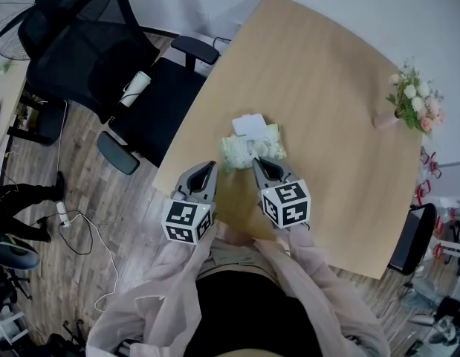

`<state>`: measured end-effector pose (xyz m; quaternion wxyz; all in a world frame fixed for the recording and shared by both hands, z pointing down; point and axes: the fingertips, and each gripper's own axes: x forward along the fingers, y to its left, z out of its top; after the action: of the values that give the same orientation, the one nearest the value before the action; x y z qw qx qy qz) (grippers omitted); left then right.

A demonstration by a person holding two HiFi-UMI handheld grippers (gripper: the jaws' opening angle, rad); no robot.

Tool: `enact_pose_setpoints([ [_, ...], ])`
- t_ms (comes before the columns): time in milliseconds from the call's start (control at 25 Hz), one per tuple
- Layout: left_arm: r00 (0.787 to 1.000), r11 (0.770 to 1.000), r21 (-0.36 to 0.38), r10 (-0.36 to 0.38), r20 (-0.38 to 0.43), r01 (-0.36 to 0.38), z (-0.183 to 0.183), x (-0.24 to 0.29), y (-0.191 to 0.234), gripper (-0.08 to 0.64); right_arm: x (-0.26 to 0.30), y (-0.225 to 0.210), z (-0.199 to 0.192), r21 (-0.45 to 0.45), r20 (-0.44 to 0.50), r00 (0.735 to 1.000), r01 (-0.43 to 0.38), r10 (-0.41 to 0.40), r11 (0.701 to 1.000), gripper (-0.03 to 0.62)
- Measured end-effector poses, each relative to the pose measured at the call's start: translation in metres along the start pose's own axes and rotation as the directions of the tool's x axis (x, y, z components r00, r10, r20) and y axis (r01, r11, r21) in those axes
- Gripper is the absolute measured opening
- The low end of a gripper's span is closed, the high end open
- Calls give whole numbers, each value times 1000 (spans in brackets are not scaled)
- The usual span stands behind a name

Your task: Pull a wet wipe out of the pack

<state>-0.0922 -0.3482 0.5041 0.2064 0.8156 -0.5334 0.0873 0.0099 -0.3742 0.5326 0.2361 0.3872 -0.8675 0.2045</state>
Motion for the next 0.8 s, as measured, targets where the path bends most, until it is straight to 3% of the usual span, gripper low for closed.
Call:
enact_pose_setpoints([
  [800,1000,1000,16,-12,0,12,-8,-11,-17,11,-19,6,-25,32,-12,1000,3,-3,999,17],
])
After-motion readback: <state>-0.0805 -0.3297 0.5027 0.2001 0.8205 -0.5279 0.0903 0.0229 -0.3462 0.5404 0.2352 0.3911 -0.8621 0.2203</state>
